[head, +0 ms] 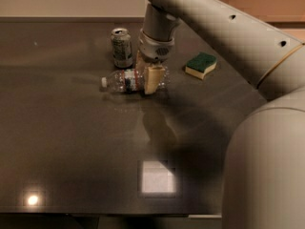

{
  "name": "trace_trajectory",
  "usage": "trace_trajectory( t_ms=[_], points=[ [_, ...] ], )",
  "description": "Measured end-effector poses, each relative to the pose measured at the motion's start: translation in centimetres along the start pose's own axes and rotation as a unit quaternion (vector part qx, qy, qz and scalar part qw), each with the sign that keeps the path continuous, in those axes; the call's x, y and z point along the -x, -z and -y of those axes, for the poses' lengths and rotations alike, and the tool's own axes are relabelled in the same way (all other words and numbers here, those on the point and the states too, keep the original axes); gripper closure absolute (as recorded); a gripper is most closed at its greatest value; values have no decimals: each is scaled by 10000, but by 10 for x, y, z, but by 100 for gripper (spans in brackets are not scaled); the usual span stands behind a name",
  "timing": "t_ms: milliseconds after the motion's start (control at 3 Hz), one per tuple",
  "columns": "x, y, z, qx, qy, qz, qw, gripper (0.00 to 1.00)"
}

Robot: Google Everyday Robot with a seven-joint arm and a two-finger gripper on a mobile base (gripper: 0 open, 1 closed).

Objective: Pick water bottle

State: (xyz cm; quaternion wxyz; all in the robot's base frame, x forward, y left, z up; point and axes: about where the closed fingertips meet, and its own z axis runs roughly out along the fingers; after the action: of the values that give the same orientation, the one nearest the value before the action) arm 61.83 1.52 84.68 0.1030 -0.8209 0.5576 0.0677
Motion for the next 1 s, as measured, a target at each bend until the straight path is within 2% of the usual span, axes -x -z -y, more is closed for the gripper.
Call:
trace_trajectory(
  t_ms=[333, 667, 1000],
  points=[
    [-1, 36, -6, -210, 10, 144, 9997, 89],
    [3, 77, -13, -439, 117, 317, 9985, 100],
    [14, 143, -20, -887, 436, 566, 9935, 100]
  ],
)
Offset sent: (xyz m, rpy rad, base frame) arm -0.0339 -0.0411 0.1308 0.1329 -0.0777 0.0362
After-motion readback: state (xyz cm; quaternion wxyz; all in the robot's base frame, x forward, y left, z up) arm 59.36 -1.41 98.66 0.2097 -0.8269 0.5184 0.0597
